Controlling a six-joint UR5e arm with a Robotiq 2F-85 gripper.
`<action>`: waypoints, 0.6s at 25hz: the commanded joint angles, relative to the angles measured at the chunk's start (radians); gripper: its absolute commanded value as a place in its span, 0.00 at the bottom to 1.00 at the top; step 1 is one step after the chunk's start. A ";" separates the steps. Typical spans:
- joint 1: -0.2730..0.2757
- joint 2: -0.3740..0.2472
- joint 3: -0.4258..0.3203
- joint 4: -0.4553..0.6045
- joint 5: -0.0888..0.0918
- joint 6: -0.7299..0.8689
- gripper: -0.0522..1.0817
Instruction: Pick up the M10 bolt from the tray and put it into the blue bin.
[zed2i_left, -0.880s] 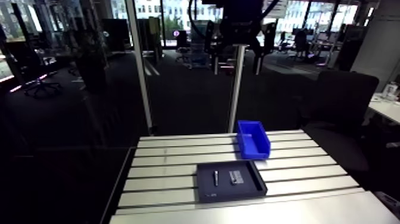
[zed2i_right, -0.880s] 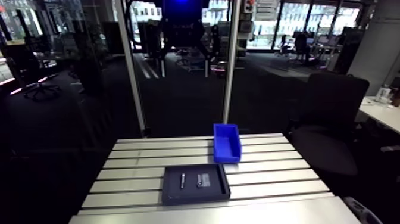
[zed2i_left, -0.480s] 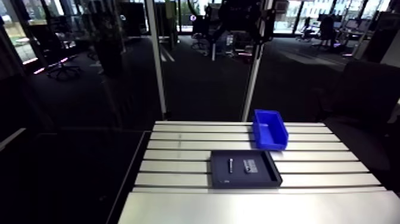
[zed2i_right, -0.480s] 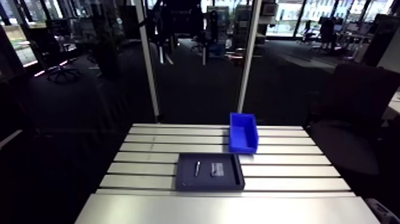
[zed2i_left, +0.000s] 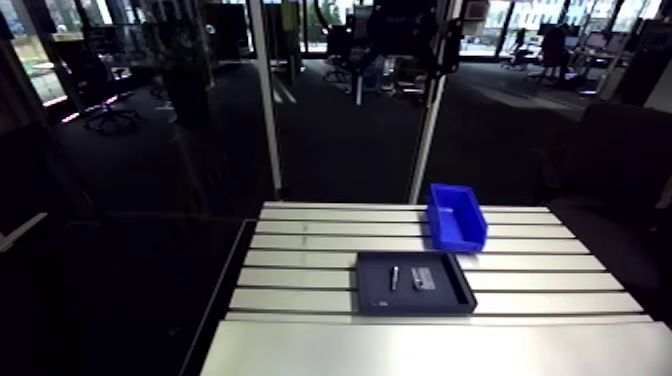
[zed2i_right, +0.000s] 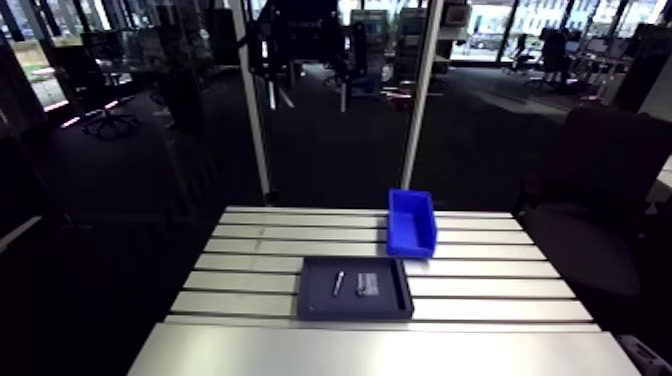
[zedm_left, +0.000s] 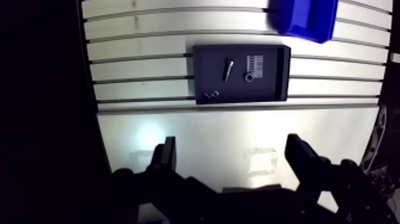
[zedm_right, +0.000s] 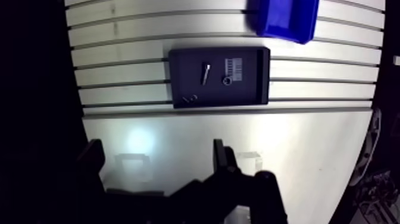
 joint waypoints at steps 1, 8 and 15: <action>-0.001 -0.021 0.088 -0.069 -0.005 0.002 0.05; -0.015 -0.033 0.228 -0.203 -0.014 0.010 0.05; -0.016 -0.032 0.294 -0.262 -0.016 0.057 0.05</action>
